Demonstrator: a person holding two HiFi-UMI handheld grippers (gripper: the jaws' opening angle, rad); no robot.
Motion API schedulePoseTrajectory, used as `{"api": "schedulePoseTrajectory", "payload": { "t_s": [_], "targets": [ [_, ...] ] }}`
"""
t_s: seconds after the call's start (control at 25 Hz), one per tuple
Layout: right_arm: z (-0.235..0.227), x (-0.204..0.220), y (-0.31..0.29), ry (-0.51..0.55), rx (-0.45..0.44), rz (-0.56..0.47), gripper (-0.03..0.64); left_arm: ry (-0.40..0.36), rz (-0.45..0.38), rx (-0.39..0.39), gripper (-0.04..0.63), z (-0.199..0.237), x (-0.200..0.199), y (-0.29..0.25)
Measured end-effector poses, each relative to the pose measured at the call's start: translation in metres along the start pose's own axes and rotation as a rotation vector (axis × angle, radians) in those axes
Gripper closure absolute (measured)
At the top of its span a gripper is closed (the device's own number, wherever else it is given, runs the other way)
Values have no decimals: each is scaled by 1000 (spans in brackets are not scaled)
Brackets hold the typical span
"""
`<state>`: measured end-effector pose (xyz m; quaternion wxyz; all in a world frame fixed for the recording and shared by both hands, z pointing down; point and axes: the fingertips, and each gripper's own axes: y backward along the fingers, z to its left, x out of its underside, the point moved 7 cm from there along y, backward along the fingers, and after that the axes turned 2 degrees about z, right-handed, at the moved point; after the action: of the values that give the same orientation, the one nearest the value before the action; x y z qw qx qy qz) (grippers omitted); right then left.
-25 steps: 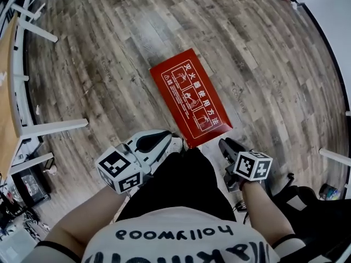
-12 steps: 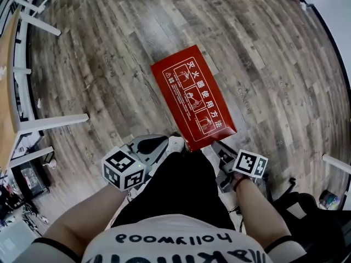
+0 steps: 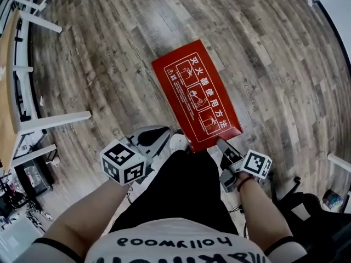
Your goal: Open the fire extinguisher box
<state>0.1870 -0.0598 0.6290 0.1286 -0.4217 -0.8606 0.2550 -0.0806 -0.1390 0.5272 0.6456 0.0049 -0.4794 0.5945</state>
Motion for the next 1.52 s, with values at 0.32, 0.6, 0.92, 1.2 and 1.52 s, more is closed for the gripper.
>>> {"api": "schedulePoseTrajectory", "payload": {
  "t_s": [0.32, 0.6, 0.92, 1.2, 1.52],
  "targets": [
    [4, 23, -23, 14, -1, 122, 431, 19, 5, 12, 592, 12, 4, -6],
    [8, 26, -27, -51, -162, 71, 466, 27, 17, 17, 592, 17, 10, -4],
    [8, 30, -22, -118, -223, 69, 476, 36, -1, 7, 592, 19, 13, -3],
    [21, 34, -9, -213, -304, 16, 477, 38, -28, -1, 592, 23, 11, 10],
    [20, 34, -2, -254, -268, -25, 480, 43, -55, -25, 592, 23, 10, 28]
  ]
}}
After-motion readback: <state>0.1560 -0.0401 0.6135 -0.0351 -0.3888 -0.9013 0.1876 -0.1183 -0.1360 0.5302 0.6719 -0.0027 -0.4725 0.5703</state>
